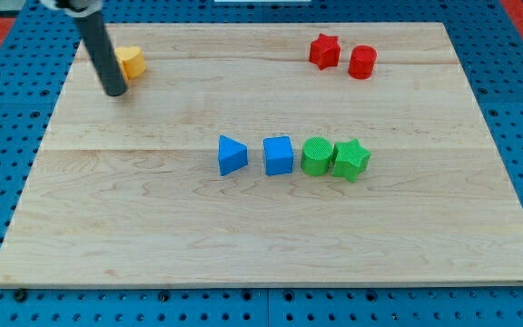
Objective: Push the yellow hexagon and yellow heart towards up
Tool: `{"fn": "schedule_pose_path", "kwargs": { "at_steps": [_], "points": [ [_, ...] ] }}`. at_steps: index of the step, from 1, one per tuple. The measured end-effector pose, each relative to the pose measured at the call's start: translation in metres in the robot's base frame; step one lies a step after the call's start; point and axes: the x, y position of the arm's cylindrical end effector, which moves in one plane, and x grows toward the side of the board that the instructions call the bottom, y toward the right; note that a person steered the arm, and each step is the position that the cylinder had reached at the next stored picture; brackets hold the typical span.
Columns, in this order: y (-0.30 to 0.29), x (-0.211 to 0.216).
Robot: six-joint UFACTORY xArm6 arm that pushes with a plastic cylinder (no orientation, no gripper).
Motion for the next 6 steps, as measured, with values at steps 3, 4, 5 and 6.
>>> {"fn": "schedule_pose_path", "kwargs": {
  "at_steps": [3,4,5,6],
  "points": [
    [-0.052,-0.008],
    [-0.054,-0.026],
    [-0.054,-0.031],
    [-0.032,-0.026]
  ]
}}
